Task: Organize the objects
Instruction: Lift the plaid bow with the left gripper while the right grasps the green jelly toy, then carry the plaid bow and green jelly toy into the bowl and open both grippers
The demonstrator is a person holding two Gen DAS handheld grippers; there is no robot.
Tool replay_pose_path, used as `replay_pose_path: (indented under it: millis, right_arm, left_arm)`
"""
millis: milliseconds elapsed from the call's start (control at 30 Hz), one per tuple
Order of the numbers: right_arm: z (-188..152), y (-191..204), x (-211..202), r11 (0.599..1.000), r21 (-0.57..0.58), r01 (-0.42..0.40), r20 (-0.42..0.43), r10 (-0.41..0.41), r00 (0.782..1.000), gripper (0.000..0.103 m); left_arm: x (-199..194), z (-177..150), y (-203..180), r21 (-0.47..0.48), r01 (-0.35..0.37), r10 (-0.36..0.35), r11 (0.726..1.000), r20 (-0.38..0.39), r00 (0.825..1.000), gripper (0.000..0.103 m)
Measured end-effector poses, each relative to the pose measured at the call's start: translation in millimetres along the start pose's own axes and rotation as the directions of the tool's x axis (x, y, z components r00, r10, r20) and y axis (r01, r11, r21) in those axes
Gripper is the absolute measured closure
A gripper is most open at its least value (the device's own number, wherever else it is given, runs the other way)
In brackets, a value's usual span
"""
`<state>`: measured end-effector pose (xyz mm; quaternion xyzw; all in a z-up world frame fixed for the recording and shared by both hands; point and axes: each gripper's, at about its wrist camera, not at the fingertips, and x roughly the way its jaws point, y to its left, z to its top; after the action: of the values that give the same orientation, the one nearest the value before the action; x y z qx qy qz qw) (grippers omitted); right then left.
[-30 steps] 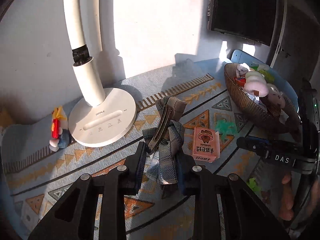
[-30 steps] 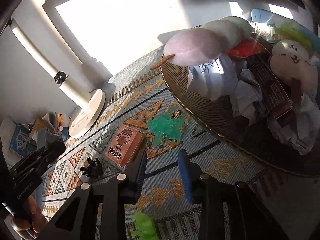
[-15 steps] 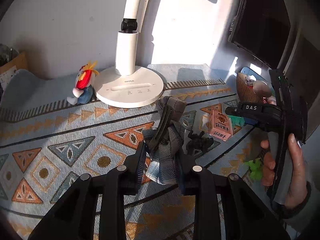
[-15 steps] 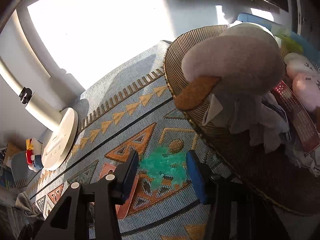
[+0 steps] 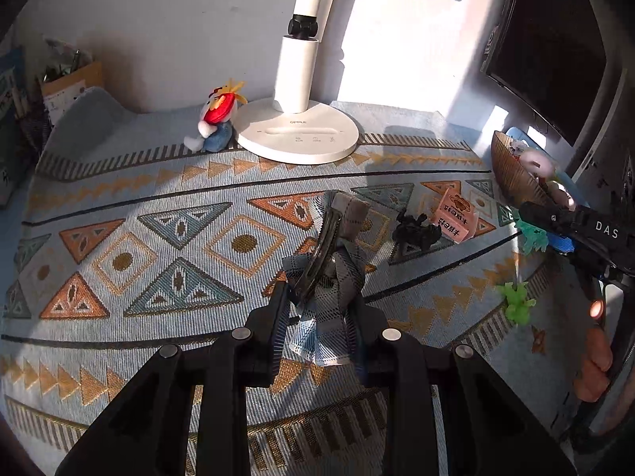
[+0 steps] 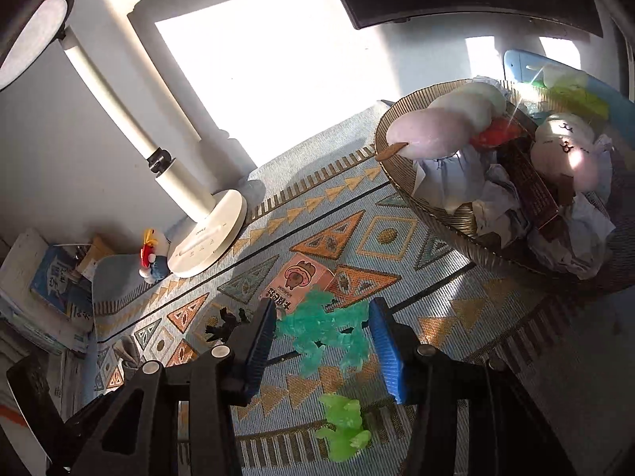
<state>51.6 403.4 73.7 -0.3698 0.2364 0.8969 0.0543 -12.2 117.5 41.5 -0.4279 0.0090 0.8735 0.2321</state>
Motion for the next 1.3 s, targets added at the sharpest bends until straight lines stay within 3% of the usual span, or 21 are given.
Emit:
replay_pose_path:
  millis: [200,333,433,733,967,1033,1100,1200,1300]
  right_arm:
    - [-36.1,-40.8,-48.8,0.997,-0.072,-0.007,-0.011,0.006,1.0,0.056]
    - [-55.8,-64.3,-57.4,0.984,-0.152,0.093,-0.007,-0.095,0.995,0.055]
    - [-62.5,-77.5,-51.1,0.981,-0.166,0.102,-0.028,-0.108,0.994,0.055]
    - [-67.8,-82.2,-44.0,0.977,-0.202,0.074,-0.046,-0.085,0.995,0.054]
    - [-72.4,-77.2,-44.5,0.961,-0.264,0.087,-0.036,-0.099,0.994,0.052]
    - [-74.3,-76.6,-45.4,0.957,-0.273,0.103,-0.022,-0.113,0.993,0.055]
    - [-74.6,-78.0,-47.6,0.96,-0.263,0.091,-0.026,-0.101,0.995,0.055]
    - [-65.9,-86.1,-56.3,0.98,-0.199,0.023,-0.043,-0.032,0.999,0.055]
    - [-44.6,-91.4,-74.6,0.986,-0.167,-0.006,-0.006,0.005,1.0,0.055]
  left_arm:
    - [-7.1,-27.6,1.2,-0.064,0.008,-0.005,0.998,0.05,0.999,0.078]
    - [-3.6,-31.5,-1.7,-0.057,0.011,-0.009,0.998,0.034,0.999,0.077]
    - [1.9,-31.6,-1.0,-0.064,0.004,-0.003,0.998,0.004,1.0,0.077]
    - [5.2,-31.5,-2.0,-0.068,0.015,-0.016,0.998,-0.014,1.0,0.076]
    - [6.0,-31.7,-6.5,-0.051,-0.018,0.018,0.999,-0.015,1.0,0.076]
    - [5.2,-31.7,-9.2,-0.036,-0.038,0.038,0.999,-0.01,0.999,0.076]
    - [2.9,-30.8,-11.4,-0.027,-0.051,0.051,0.998,0.0,0.999,0.077]
    - [1.1,-22.2,-16.0,-0.056,0.013,-0.013,0.998,-0.006,1.0,0.078]
    - [-4.4,0.7,-40.9,0.01,0.019,-0.019,1.0,0.012,1.0,0.078]
